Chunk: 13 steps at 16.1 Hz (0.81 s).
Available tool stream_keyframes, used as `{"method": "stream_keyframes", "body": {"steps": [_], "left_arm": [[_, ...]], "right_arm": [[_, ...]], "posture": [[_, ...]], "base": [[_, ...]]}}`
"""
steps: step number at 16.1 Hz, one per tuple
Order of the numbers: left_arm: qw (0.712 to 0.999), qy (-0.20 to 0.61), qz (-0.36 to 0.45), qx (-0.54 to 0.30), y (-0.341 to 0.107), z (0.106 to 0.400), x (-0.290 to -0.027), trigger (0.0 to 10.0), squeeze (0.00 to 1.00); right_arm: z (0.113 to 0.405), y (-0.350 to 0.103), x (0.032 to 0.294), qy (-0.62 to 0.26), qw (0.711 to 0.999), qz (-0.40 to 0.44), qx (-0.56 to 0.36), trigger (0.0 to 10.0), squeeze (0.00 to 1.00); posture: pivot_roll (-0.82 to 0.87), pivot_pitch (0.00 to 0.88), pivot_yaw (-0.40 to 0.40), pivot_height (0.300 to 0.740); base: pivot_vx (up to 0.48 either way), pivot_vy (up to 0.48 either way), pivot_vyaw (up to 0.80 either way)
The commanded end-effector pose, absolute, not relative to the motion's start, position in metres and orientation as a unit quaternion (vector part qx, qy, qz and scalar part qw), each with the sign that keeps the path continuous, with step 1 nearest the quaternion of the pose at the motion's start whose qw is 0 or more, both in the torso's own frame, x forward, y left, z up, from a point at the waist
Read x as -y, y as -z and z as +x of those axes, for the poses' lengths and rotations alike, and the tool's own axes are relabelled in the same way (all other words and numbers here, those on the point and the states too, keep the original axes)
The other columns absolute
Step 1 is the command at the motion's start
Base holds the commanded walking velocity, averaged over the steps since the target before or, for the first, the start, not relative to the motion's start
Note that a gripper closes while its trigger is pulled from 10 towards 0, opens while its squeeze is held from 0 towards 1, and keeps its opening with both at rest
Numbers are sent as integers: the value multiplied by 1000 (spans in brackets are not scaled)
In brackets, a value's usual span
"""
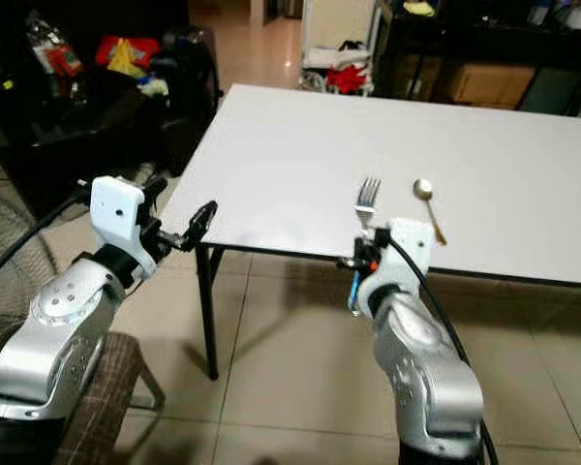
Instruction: Setting the table
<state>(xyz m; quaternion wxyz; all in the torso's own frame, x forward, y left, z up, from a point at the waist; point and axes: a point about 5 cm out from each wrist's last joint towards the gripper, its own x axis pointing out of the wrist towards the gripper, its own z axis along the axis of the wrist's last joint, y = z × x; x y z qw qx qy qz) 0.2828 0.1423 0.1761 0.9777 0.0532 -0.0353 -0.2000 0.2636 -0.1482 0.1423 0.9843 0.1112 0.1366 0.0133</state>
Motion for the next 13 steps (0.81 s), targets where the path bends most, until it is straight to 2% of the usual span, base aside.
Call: {"method": "stream_keyframes", "body": {"steps": [1,13], "left_arm": [[977,204,52,32,-176,283,-142,10000,0],[975,213,52,30,-176,284,-143,10000,0]], "right_arm": [[266,-145,149,-14,985,112,-130,10000,0],[268,-140,148,-13,983,120,-138,10000,0]], "posture": [[31,0,-12,740],[31,0,-17,740]], "base": [[322,0,0],[325,0,0]]}}
